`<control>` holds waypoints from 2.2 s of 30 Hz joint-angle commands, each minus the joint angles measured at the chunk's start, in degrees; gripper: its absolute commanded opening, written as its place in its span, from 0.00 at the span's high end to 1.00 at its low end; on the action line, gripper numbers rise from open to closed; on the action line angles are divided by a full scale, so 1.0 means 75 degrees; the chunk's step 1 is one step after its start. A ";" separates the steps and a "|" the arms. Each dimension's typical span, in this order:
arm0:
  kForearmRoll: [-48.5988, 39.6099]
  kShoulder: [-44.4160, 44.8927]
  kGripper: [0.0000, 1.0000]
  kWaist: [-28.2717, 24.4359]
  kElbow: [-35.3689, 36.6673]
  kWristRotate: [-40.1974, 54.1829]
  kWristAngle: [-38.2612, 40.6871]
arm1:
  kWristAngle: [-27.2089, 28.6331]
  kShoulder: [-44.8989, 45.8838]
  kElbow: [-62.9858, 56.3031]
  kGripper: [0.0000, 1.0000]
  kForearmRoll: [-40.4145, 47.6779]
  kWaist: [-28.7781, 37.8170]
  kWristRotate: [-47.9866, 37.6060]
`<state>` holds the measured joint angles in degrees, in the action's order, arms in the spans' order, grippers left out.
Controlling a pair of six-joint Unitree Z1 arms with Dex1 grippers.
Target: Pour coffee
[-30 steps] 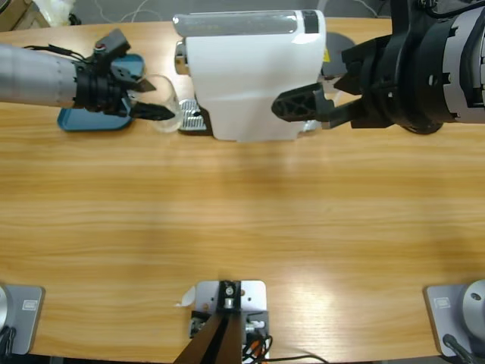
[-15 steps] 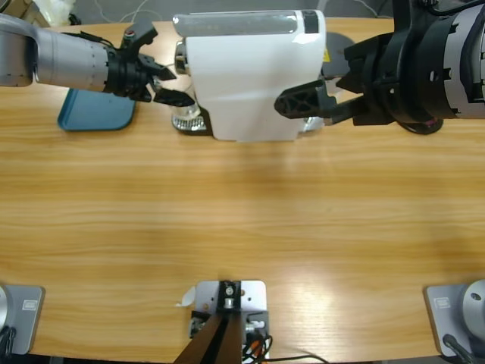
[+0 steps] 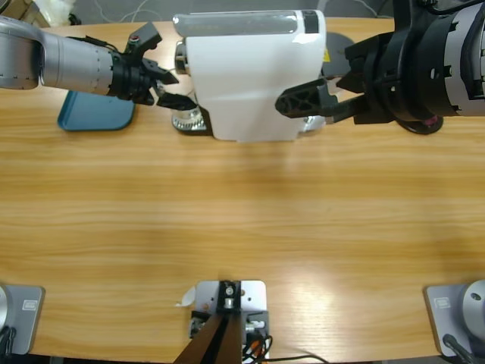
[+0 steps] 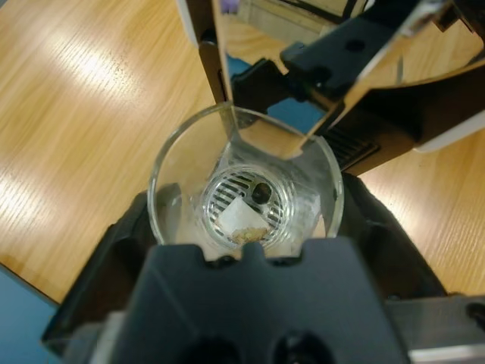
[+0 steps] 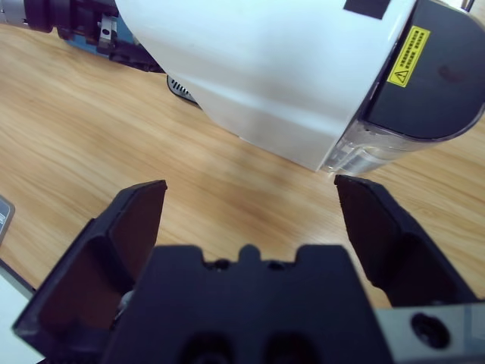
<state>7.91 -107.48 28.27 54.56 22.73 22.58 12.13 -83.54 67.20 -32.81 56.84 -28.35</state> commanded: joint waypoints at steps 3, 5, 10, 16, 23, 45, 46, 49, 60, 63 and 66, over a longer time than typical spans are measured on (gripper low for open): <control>0.0141 -0.0198 0.00 0.0166 -0.0267 -0.0113 0.0078 | -0.0094 -0.0032 -0.0241 0.00 0.0062 -0.0102 0.0089; 0.0139 -0.0036 0.00 0.0149 -0.0367 -0.0113 0.0043 | -0.0106 -0.0055 -0.0243 0.00 0.0064 -0.0102 0.0089; 0.0141 0.0693 0.00 -0.0207 -0.0677 -0.0146 0.0046 | -0.0094 -0.0088 -0.0189 0.00 0.0097 -0.0102 0.0089; 0.0082 0.1799 0.00 -0.0324 -0.1225 -0.0376 0.0107 | -0.0049 -0.0069 -0.0065 0.00 0.0085 -0.0102 0.0106; -0.1115 0.3951 0.00 0.0001 -0.1992 -0.0927 -0.0859 | 0.0169 -0.0184 0.1571 0.09 -0.0911 -0.0824 0.0947; -0.4214 0.5350 0.00 0.0679 -0.1846 -0.3523 -0.2933 | -0.1188 -0.3803 0.7360 1.00 -0.5504 -0.2716 0.1261; -0.4207 0.5343 0.00 0.0676 -0.1849 -0.3523 -0.2936 | -0.1306 -0.3803 0.7327 1.00 -0.5504 -0.2793 0.1261; -0.4181 0.5289 0.00 0.0676 -0.1870 -0.3523 -0.2940 | -0.1634 -0.3864 0.7360 1.00 -0.5448 -0.2856 0.1273; -0.4115 0.5132 0.00 0.0676 -0.1942 -0.3516 -0.2936 | -0.1955 -0.4197 0.7437 1.00 -0.5418 -0.2852 0.1280; -0.4113 0.5132 0.00 0.0676 -0.1942 -0.3516 -0.2933 | -0.1831 -0.4227 0.7437 1.00 -0.5434 -0.2854 0.1270; -0.4113 0.5108 0.00 0.0676 -0.1942 -0.3514 -0.2940 | -0.1793 -0.4258 0.7390 1.00 -0.5446 -0.2854 0.1273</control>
<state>-23.50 -67.12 32.61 41.23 -3.32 1.47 -2.16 -112.03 122.68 -73.31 36.09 -18.57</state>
